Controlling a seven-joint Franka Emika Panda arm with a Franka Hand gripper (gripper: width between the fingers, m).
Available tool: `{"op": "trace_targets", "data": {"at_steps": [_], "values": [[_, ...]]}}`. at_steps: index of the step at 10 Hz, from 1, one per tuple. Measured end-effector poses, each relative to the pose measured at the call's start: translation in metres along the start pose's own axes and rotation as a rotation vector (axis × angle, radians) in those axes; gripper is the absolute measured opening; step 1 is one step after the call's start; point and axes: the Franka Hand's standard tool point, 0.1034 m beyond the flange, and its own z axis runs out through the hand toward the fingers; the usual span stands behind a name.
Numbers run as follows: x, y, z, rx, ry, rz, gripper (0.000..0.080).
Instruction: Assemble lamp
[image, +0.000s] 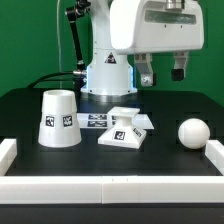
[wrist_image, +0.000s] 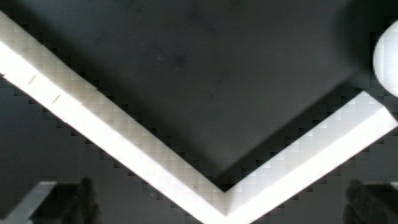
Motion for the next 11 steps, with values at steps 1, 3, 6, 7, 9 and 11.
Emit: {"op": "trace_targets", "data": {"at_steps": [1, 3, 6, 7, 9, 11], "values": [[-0.007, 0.0, 0.0, -0.001, -0.001, 0.01, 0.07], [-0.048, -0.014, 0.001, -0.015, -0.016, 0.049, 0.07], [-0.066, -0.026, 0.006, -0.012, -0.029, 0.296, 0.07], [-0.066, -0.026, 0.006, -0.012, -0.029, 0.353, 0.07], [-0.067, -0.026, 0.007, -0.009, -0.026, 0.514, 0.07], [-0.081, -0.032, 0.014, -0.007, -0.04, 0.756, 0.07]]}}
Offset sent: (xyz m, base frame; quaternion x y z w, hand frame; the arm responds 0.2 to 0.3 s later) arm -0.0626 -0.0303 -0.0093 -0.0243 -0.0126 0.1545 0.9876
